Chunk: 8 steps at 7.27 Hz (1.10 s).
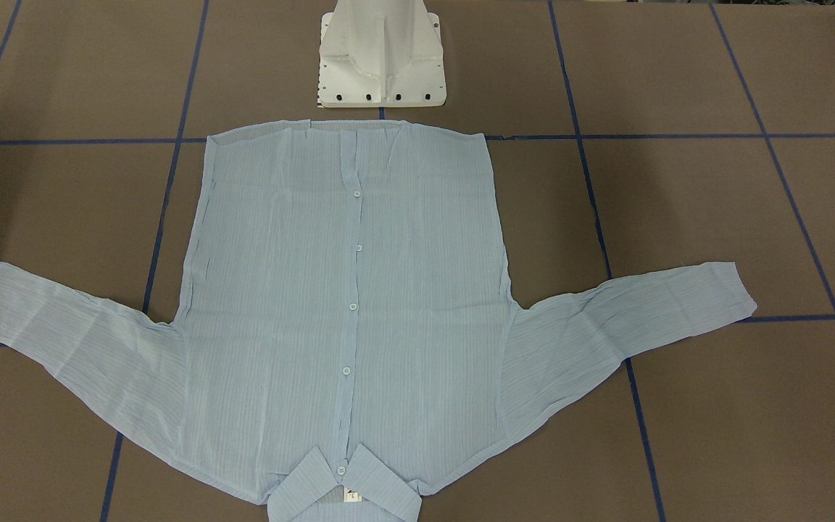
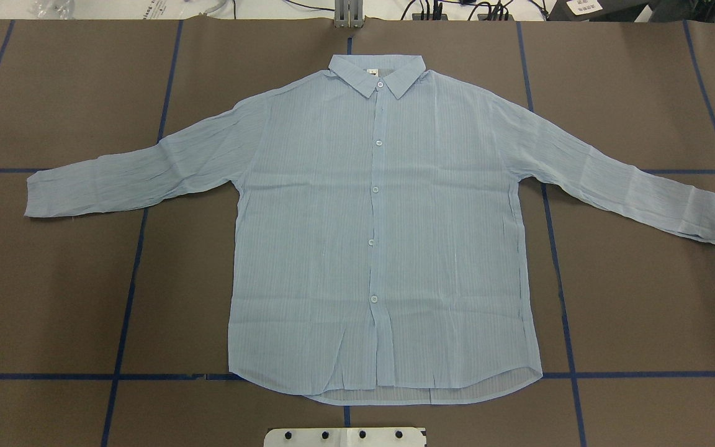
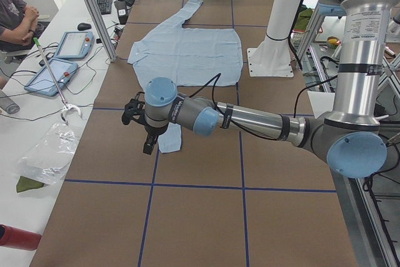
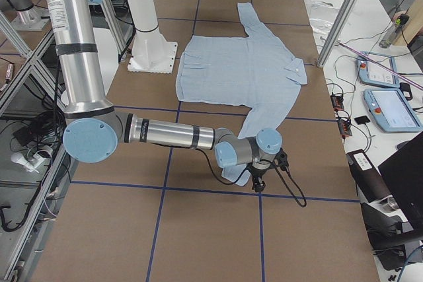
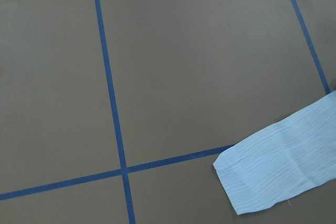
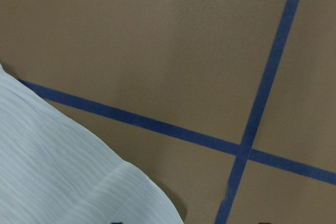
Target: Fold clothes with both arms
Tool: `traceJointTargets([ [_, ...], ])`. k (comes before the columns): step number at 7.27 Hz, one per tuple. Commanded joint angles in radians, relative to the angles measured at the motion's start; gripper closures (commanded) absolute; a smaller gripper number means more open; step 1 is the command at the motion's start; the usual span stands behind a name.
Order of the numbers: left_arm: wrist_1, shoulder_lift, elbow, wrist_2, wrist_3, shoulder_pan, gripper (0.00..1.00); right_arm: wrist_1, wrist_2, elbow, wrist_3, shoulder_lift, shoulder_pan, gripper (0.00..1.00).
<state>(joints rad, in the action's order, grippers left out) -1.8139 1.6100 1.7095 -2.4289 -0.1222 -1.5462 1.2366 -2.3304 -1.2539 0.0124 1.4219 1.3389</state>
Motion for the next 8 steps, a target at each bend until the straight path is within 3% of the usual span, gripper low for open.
traceJointTargets([
  [1, -0.002, -0.001, -0.019, -0.071, 0.001, 0.000, 0.00, -0.005, -0.001, 0.041, 0.040, -0.011, -0.004, 0.16],
  [8, -0.002, -0.007, -0.019, -0.075, 0.003, 0.000, 0.00, -0.005, 0.003, 0.053, 0.032, -0.001, -0.067, 0.29],
])
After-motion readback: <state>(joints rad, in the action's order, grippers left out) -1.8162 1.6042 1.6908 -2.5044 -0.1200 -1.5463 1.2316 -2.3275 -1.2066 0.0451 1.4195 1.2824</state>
